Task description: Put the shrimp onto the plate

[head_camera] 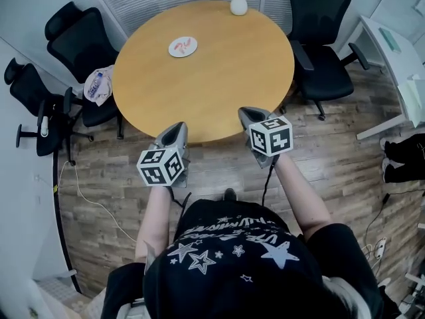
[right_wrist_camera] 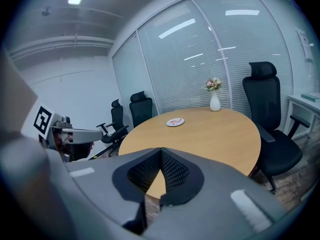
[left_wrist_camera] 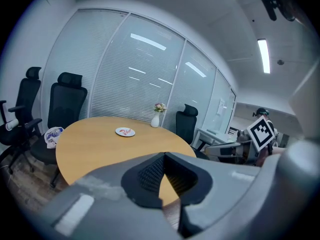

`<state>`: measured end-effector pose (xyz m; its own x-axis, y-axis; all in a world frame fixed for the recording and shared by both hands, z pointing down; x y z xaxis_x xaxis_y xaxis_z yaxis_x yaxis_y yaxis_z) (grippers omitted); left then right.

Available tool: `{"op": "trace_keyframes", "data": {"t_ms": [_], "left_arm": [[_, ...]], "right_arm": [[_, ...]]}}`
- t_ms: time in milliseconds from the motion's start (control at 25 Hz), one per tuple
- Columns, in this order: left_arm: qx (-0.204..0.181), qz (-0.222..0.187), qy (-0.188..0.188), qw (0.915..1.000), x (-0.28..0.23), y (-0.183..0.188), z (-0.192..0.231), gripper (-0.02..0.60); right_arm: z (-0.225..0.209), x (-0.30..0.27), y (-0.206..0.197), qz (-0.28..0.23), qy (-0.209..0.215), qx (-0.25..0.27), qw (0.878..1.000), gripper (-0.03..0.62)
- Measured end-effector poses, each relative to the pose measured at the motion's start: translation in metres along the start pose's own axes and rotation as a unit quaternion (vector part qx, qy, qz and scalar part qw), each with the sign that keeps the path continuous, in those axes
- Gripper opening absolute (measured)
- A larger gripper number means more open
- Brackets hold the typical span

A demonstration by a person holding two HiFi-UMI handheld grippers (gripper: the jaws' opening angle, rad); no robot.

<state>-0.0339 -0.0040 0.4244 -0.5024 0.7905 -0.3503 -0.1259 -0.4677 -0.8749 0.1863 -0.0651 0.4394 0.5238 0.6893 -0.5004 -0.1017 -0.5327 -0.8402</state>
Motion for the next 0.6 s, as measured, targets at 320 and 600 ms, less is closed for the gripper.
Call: {"op": "trace_keyframes", "data": {"t_ms": [320, 600], "left_arm": [[0.001, 0.004, -0.009, 1.0000, 0.011, -0.010, -0.006, 0.002], [0.010, 0.005, -0.014, 0.9998, 0.038, -0.021, -0.001, 0.002]], "right_arm": [[0.010, 0.007, -0.015, 0.011, -0.003, 0.005, 1.000, 0.002], [0.038, 0.016, -0.023, 0.014, -0.002, 0.016, 1.000, 0.002]]}}
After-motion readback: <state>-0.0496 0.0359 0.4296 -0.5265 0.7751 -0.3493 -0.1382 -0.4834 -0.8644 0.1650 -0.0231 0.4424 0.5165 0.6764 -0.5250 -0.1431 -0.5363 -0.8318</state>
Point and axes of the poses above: the fingertips, and each gripper's own axes: x backward along the fingers, z to its left, y out of its top, the point moved 5 cm from there along x, backward along the fingers, and after that the axes turned 8 degrees about -y, right-handed, at the moved point
